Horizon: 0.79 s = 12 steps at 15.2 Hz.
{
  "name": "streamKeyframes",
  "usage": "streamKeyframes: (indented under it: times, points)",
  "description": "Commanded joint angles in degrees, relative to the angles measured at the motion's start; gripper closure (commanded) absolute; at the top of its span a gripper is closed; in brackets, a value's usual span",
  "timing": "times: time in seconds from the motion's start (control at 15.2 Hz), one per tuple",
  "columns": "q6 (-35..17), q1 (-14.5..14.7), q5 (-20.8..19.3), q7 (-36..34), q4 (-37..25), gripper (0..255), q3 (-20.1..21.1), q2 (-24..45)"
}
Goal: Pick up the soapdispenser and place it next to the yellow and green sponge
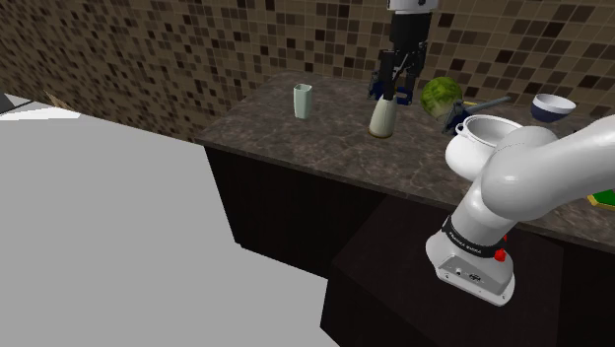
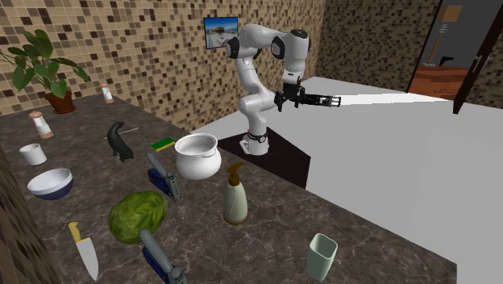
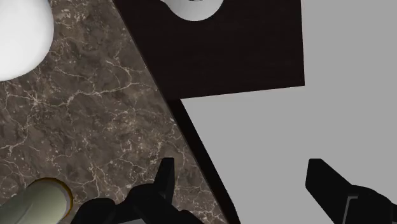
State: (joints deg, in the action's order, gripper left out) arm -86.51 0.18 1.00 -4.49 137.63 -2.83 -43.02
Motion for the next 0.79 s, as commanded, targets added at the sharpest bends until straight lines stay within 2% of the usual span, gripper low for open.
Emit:
streamKeyframes:
  times: [0.0,0.73]
  points:
    - [0.0,0.0,0.0,0.0,0.0,0,0.0,0.0]
    - [-11.2,-5.4,-5.4,6.6,-5.8,0,-10.0,14.7]
